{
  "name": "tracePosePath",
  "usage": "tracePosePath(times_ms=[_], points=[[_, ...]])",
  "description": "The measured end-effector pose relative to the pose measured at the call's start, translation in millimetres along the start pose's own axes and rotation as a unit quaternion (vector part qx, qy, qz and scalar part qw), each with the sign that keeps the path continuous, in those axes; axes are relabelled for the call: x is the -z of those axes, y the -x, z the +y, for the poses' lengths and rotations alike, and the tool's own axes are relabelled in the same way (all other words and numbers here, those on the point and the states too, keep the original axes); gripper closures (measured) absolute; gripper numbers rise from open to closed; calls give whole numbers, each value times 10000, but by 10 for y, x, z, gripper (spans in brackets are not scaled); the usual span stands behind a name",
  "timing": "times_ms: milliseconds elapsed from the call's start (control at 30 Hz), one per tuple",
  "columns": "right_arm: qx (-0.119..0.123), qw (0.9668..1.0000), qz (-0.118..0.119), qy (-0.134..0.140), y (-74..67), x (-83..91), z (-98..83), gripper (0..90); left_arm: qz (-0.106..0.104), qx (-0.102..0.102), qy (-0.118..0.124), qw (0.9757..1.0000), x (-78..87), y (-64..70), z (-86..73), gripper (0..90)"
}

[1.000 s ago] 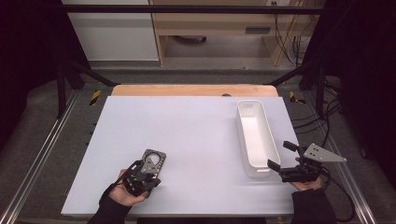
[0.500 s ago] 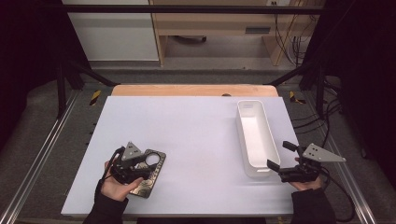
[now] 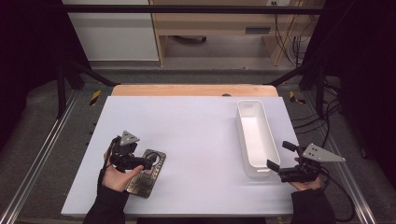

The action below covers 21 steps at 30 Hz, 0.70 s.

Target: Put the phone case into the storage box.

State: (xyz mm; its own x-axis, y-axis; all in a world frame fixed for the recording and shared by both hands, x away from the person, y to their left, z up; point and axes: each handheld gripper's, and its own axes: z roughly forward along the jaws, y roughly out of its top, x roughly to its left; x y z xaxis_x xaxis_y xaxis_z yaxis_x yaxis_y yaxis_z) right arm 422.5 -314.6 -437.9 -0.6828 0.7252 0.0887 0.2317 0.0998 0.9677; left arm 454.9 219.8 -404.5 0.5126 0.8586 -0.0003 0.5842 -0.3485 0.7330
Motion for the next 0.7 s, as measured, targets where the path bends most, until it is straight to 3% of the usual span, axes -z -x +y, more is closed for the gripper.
tracePosePath(times_ms=[200,533,700], points=[[-11,10000,-13,10,8,7,-2,2,-83,19,-56,9999,-52,-17,50,0],[-1,10000,-3,27,6,15,6,2,-156,-3,-603,9981,-187,35,-23,0],[6,10000,1,25,5,12,5,2,-133,26,-728,9973,-251,51,-96,0]])
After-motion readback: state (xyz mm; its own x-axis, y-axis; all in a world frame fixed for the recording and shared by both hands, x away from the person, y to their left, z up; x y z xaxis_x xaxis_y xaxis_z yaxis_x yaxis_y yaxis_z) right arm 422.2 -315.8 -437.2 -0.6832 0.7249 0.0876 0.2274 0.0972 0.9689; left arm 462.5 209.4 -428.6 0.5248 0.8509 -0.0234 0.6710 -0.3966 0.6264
